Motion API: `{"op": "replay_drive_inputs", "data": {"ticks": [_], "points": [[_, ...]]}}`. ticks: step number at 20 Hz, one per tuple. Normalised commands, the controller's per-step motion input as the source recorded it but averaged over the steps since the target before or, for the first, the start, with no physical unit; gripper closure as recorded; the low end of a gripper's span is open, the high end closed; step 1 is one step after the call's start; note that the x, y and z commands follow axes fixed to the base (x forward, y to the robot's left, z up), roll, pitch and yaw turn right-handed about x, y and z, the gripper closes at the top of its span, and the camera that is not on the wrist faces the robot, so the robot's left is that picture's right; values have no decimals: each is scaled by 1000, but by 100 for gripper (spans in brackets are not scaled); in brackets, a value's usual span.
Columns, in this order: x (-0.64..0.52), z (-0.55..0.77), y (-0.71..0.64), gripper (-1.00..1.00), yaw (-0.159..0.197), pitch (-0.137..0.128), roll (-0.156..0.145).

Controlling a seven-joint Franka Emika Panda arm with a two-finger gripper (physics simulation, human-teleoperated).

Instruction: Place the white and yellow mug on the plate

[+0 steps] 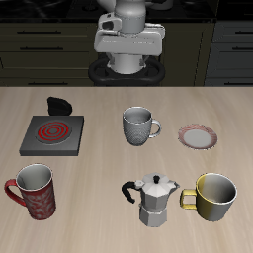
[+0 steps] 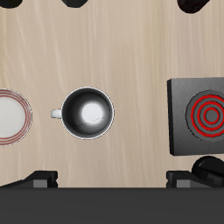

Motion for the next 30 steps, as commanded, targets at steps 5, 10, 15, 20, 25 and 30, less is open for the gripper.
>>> {"op": "replay_drive_inputs", "data": {"ticks": [5, 10, 15, 20, 25, 30], "points": [[464, 0, 187, -100, -27, 9, 10], [379, -13, 260, -100, -11, 12, 3], [386, -69, 406, -100, 10, -2, 12], [391, -179, 445, -100, 23, -26, 18], [462, -144, 128, -100, -40, 19, -16], [342, -128, 55, -100, -45, 29, -13]]}}
